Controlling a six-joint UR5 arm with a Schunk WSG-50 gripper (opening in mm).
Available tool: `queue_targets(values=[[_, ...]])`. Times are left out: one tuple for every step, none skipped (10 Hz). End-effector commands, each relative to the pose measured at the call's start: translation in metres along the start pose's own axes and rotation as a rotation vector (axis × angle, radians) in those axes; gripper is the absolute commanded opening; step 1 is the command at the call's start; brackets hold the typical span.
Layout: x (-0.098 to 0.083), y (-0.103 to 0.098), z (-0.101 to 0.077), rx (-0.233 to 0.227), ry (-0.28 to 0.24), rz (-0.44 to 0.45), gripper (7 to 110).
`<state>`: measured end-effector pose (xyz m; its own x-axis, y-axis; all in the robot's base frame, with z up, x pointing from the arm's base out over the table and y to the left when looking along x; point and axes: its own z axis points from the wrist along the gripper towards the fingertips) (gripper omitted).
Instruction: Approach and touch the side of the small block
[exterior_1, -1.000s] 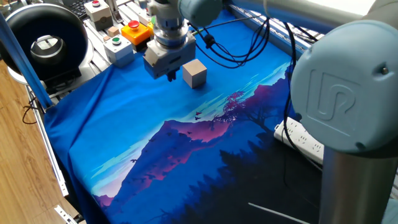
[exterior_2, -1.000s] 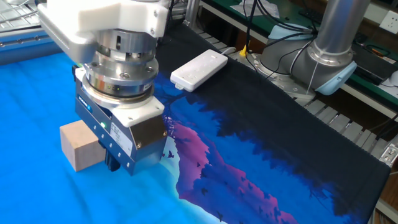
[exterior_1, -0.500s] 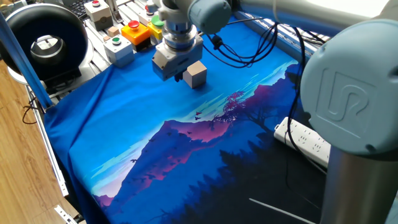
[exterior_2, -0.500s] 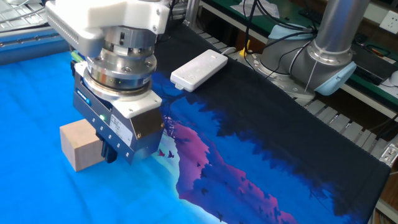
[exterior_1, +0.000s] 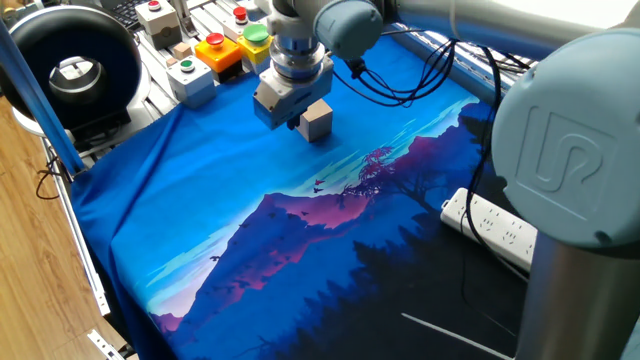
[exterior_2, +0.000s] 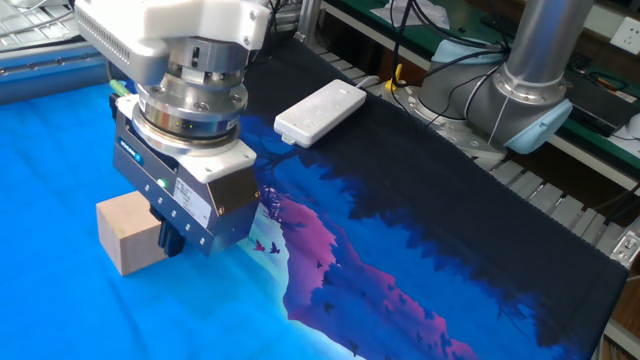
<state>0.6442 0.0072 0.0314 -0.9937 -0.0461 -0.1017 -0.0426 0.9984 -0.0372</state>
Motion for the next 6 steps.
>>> queue_targets(values=[[-0.0027,-0.0105,0.0007,0.01,-0.022,-0.029,7],[-0.0024,-0.0125,0.0014,0.009,-0.025,-0.035,7],[-0.0025,-0.0134,0.0019,0.009,-0.028,-0.04,7],[-0.0025,-0.0138,0.002,0.011,-0.028,-0.041,7],[-0.0025,-0.0146,0.0021,0.014,-0.028,-0.042,7],[-0.0024,-0.0153,0.0021,0.017,-0.028,-0.044,7]])
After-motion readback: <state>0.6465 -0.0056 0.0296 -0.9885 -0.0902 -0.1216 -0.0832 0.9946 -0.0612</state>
